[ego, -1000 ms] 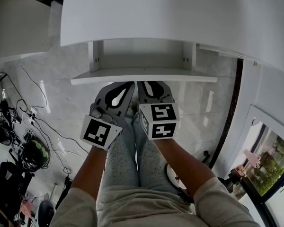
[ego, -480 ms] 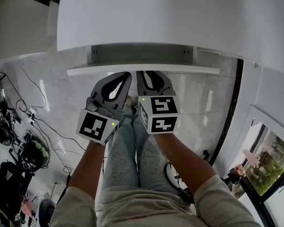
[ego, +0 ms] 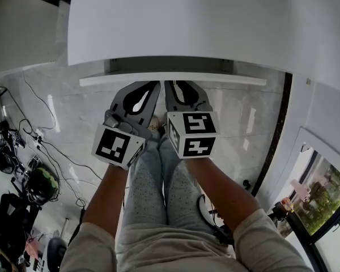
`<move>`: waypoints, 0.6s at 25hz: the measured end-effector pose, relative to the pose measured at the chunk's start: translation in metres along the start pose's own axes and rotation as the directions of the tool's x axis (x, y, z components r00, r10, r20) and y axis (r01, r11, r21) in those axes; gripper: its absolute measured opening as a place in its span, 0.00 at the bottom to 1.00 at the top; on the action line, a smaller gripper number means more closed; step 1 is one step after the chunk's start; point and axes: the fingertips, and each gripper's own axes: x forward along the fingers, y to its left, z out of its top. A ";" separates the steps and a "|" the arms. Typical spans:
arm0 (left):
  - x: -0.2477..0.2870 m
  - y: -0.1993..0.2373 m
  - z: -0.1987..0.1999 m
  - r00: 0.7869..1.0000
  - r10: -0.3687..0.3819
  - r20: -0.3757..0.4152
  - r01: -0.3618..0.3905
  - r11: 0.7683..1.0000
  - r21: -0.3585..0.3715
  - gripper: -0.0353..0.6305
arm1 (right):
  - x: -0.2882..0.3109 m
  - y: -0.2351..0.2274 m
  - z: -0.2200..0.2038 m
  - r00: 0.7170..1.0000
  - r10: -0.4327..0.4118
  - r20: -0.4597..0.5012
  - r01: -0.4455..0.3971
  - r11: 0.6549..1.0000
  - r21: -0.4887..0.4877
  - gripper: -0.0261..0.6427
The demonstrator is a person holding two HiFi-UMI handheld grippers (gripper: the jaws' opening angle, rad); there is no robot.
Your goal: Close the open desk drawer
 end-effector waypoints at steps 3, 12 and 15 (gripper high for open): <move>0.003 0.005 0.001 1.000 0.005 0.001 -0.005 1.000 -0.001 0.08 | 0.006 -0.002 0.005 1.000 0.000 0.007 0.000 1.000 0.000 0.19; 0.012 0.017 0.005 1.000 0.015 0.001 -0.015 1.000 0.008 0.08 | 0.018 -0.007 0.020 1.000 -0.001 0.016 0.001 1.000 -0.004 0.19; 0.014 0.019 0.004 1.000 0.010 -0.016 -0.010 1.000 0.020 0.08 | 0.021 -0.008 0.024 1.000 -0.001 0.018 0.001 1.000 -0.002 0.19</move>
